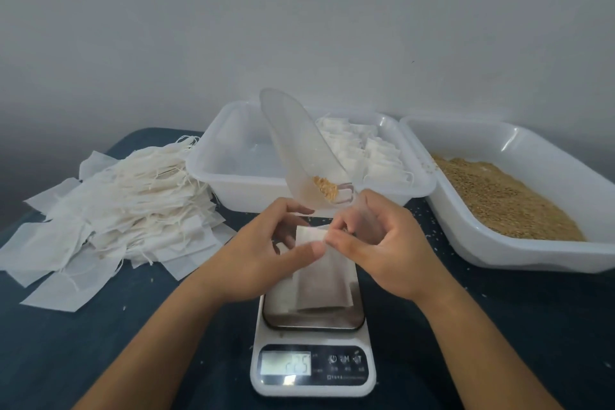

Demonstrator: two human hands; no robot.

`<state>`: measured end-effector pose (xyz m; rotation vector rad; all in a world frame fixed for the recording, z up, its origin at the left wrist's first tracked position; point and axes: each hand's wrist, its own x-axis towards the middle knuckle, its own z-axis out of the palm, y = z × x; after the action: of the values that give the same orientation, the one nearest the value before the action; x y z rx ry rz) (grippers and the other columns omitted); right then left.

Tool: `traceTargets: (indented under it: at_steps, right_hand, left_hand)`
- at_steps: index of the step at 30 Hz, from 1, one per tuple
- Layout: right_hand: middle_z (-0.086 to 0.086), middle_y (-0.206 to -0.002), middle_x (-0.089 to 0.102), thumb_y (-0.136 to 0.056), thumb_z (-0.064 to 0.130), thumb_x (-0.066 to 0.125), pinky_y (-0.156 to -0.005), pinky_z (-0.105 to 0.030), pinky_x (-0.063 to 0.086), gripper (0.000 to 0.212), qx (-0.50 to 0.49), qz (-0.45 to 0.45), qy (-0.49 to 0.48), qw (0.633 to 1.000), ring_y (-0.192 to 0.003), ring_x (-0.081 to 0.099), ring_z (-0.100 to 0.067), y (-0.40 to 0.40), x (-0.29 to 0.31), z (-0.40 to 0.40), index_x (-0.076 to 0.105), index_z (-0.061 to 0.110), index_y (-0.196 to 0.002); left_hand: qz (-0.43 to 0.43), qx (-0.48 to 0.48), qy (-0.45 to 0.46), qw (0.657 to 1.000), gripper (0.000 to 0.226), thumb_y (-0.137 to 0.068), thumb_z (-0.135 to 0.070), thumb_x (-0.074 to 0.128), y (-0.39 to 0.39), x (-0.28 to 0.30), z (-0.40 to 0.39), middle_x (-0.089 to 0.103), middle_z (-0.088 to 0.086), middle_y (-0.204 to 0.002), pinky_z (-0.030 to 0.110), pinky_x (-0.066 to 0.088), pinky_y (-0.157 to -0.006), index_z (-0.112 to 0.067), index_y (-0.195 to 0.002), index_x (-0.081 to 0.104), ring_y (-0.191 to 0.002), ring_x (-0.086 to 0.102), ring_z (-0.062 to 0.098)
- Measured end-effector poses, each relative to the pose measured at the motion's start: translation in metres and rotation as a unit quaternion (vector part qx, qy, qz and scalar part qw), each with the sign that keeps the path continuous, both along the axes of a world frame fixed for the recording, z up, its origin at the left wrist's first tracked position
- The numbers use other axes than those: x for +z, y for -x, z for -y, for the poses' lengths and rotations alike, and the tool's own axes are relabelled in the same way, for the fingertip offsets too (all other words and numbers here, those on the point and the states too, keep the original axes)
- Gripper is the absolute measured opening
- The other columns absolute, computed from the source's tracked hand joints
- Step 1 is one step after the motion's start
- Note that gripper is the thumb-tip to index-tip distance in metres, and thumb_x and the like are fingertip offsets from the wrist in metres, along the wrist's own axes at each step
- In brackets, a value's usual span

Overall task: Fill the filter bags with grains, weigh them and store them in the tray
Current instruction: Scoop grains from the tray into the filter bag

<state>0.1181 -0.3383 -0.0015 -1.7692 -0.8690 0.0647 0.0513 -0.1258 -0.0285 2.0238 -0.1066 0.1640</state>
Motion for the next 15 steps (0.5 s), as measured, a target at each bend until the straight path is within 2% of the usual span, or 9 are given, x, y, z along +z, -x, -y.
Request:
traceTargets:
  at_steps: [2, 4, 8, 10, 12, 15]
  right_hand:
    - [0.007, -0.075, 0.066, -0.088, 0.009, 0.080, -0.069, -0.014, 0.048, 0.032, 0.003, 0.006, -0.020, 1.000, -0.071, 0.058, -0.004, 0.002, 0.009, -0.001, 0.059, 0.029, -0.075]
    - [0.007, -0.077, 0.067, -0.088, 0.007, 0.079, -0.070, -0.015, 0.049, 0.038, 0.010, 0.013, -0.031, 0.999, -0.072, 0.060, -0.004, 0.004, 0.018, -0.002, 0.055, 0.032, -0.074]
    - [0.012, -0.078, 0.066, -0.089, 0.013, 0.080, -0.066, -0.015, 0.050, 0.024, 0.017, 0.027, -0.016, 0.999, -0.069, 0.060, -0.007, 0.002, 0.034, -0.002, 0.060, 0.022, -0.079]
    - [0.010, -0.078, 0.066, -0.089, 0.017, 0.080, -0.065, -0.017, 0.051, 0.023, 0.022, 0.037, -0.012, 0.999, -0.069, 0.060, -0.008, 0.001, 0.042, -0.002, 0.062, 0.026, -0.080]
    - [0.009, -0.079, 0.065, -0.088, 0.023, 0.080, -0.065, -0.014, 0.051, 0.020, 0.022, 0.051, -0.003, 0.998, -0.071, 0.061, -0.007, 0.001, 0.048, -0.003, 0.063, 0.030, -0.080]
    - [0.013, -0.078, 0.063, -0.085, 0.026, 0.080, -0.062, -0.010, 0.048, 0.015, 0.021, 0.055, 0.011, 0.998, -0.068, 0.058, -0.001, 0.002, 0.054, -0.003, 0.065, 0.022, -0.084]
  left_hand:
    - [-0.035, -0.071, 0.022, 0.997, 0.059, -0.074, -0.064, 0.076, 0.001, 0.001, 0.002, 0.068, -0.023, -0.102, 0.017, 0.048, -0.065, -0.042, -0.124, 0.057, -0.071, 0.059, 0.002]
    - [-0.050, -0.110, 0.021, 0.992, 0.051, -0.074, -0.056, 0.082, 0.002, 0.003, 0.005, 0.068, -0.018, -0.099, 0.021, 0.049, -0.061, -0.043, -0.119, 0.062, -0.066, 0.055, 0.004]
    - [-0.019, -0.086, -0.016, 0.996, 0.030, -0.076, -0.053, 0.081, 0.002, 0.003, 0.007, 0.064, -0.022, -0.079, 0.027, 0.043, -0.059, -0.042, -0.101, 0.069, -0.059, 0.046, 0.004]
    - [-0.001, -0.076, -0.011, 0.997, 0.026, -0.078, -0.052, 0.079, 0.002, 0.004, 0.007, 0.063, -0.018, -0.074, 0.028, 0.045, -0.058, -0.039, -0.100, 0.071, -0.060, 0.050, 0.007]
    - [0.007, -0.070, 0.010, 0.997, 0.028, -0.081, -0.046, 0.079, 0.001, 0.004, 0.006, 0.069, -0.011, -0.084, 0.024, 0.049, -0.064, -0.033, -0.104, 0.071, -0.070, 0.060, 0.010]
    - [0.006, -0.063, 0.033, 0.997, 0.029, -0.085, -0.034, 0.081, 0.002, 0.003, 0.006, 0.074, -0.007, -0.097, 0.022, 0.052, -0.069, -0.029, -0.111, 0.068, -0.083, 0.069, 0.009]
